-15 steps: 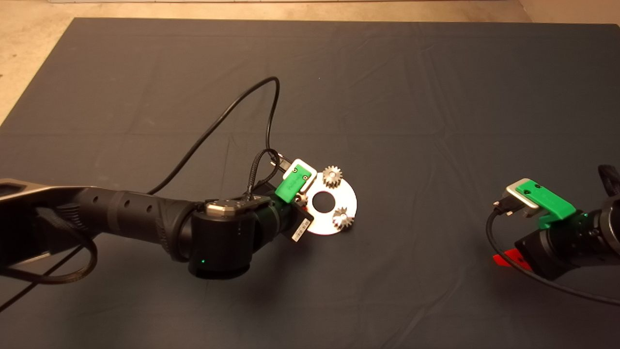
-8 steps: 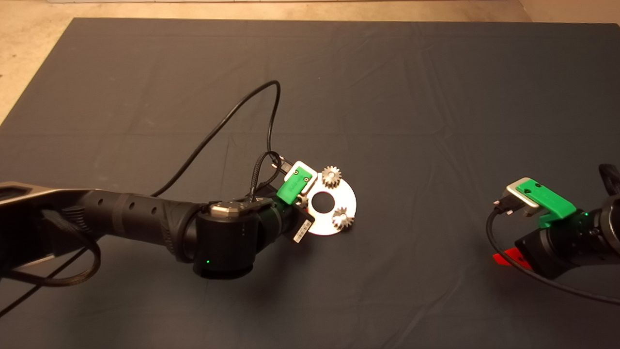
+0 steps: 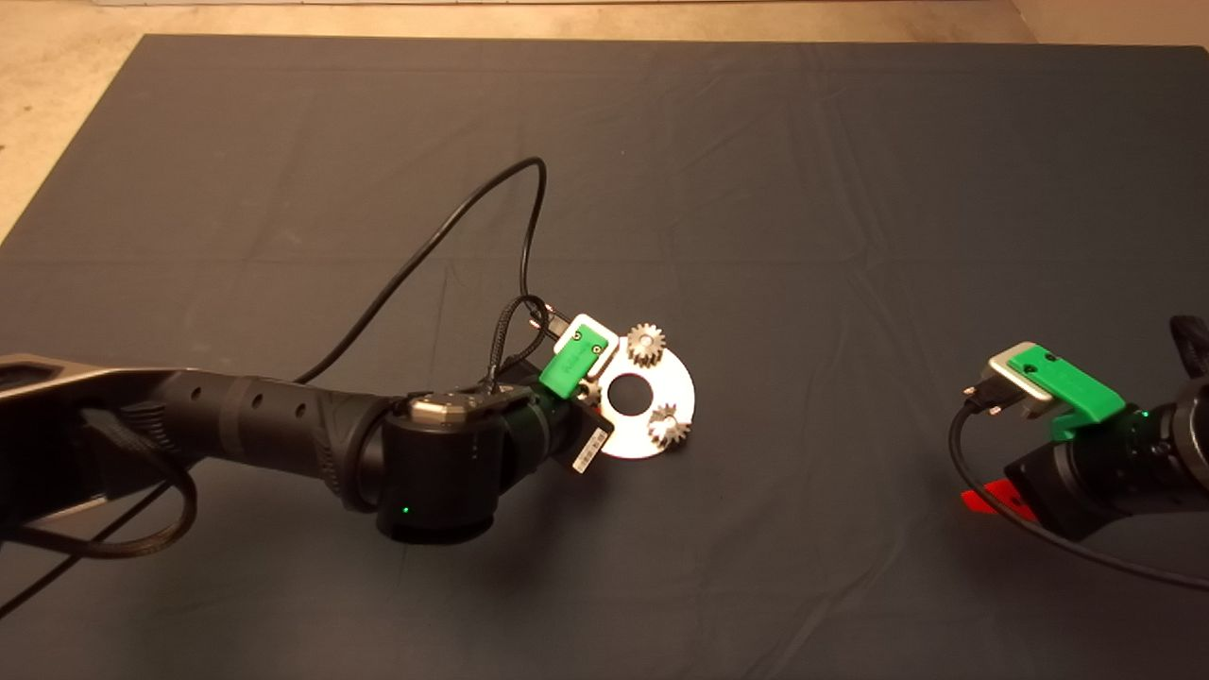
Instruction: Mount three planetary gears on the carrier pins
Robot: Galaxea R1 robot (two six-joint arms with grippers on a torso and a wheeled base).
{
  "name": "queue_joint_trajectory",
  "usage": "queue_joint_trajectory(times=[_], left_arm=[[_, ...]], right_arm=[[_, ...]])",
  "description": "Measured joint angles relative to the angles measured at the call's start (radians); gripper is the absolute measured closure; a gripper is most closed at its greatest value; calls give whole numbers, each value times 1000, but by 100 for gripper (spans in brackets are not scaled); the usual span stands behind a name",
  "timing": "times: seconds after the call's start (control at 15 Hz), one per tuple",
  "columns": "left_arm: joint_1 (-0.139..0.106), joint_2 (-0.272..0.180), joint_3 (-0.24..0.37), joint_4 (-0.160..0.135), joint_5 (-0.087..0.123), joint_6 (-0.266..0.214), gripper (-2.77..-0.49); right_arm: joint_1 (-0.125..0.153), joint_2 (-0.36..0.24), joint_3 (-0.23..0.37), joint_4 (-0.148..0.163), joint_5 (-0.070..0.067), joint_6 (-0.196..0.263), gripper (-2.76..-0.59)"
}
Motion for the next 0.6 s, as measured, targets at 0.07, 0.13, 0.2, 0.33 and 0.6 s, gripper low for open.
queue_joint_trajectory(times=[0.07,0.13,0.2,0.33,0.6], left_arm=[[0,0,0,0,0,0,-91],[0,0,0,0,0,0,-92],[0,0,0,0,1,0,-100],[0,-3,0,0,4,0,-110],[0,-2,0,0,6,0,-141]], right_arm=[[0,0,0,0,0,0,-161],[0,0,0,0,0,0,-161],[0,0,0,0,0,0,-161],[0,0,0,0,0,0,-161],[0,0,0,0,0,0,-161]])
